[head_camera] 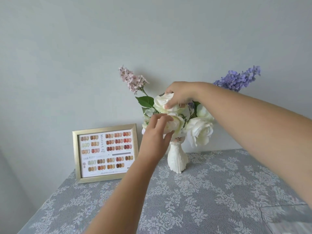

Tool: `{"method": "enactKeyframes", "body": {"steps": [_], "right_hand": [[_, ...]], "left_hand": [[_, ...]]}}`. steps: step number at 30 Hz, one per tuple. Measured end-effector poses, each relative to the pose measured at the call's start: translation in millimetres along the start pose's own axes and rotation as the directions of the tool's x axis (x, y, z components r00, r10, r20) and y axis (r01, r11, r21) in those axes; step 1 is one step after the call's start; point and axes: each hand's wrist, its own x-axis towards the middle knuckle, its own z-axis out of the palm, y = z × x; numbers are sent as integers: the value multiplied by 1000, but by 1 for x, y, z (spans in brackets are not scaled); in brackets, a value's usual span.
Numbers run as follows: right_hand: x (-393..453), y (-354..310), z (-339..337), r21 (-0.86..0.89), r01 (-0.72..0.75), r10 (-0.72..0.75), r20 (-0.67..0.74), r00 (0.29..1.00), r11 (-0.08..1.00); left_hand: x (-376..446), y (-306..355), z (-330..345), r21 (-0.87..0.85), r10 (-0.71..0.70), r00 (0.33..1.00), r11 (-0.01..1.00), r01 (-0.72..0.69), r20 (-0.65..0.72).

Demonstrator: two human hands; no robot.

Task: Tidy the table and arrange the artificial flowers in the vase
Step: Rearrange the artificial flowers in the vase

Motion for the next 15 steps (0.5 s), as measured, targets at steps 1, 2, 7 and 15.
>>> {"method": "enactKeyframes", "body": {"steps": [1, 2, 7, 15], "right_hand": [[1, 1, 0, 15, -3, 3, 9, 1000, 1000], [2, 2, 0, 26, -8, 8, 18, 1000, 1000], [10, 6, 5, 18, -17, 15, 89, 996, 1000], [19, 13, 14, -73, -27, 38, 146, 989, 997]], "left_hand": [[1, 2, 2, 21, -3, 1000, 1000, 3, 13], [2, 3, 4, 49, -8, 1000, 999, 7, 28], [10, 7, 12, 75, 8, 995, 997, -15, 102], [9, 4, 21, 137, 4, 987, 990, -26, 162]]}}
